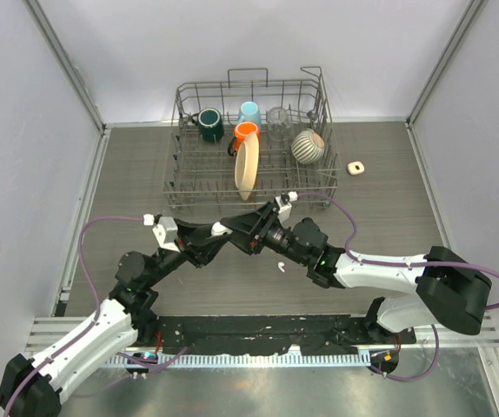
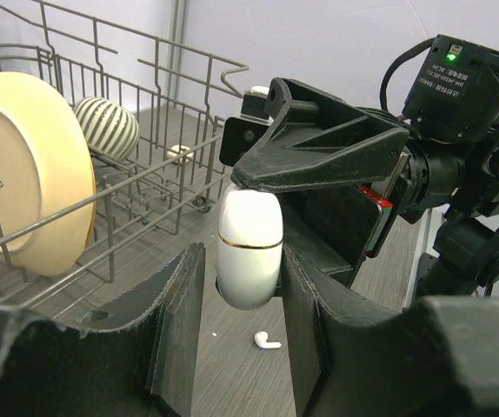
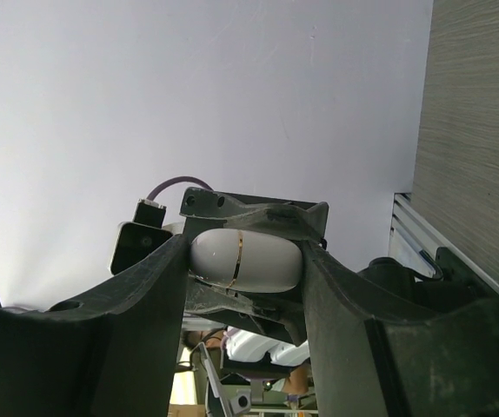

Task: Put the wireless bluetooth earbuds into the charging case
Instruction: Open the charging case.

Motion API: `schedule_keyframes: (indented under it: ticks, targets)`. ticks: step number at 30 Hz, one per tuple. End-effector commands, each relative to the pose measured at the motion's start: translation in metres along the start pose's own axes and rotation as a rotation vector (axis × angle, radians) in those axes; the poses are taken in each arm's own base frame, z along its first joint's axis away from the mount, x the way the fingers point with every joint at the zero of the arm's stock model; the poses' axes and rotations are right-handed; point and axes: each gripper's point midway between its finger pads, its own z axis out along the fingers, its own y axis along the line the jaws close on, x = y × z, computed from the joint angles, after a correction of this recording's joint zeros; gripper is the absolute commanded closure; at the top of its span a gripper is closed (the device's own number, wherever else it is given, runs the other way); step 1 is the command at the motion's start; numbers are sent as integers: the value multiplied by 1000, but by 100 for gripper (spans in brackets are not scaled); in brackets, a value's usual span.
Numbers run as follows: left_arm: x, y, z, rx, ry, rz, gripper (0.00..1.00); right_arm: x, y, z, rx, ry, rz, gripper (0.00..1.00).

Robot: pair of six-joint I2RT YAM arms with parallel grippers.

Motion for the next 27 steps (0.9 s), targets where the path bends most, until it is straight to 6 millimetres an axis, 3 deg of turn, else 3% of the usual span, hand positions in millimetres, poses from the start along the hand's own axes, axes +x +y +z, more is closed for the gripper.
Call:
schedule_keyframes:
  ticks: [1, 17, 27]
  targets:
    - [-26, -10, 7, 45, -67, 14, 58, 9, 35, 3, -98, 35, -19, 86]
    - [-36, -13, 6, 55, -123, 30, 62, 10, 29, 4, -81, 43, -11, 86]
    - [-33, -13, 5, 57, -116, 20, 67, 11, 31, 5, -87, 45, -11, 86]
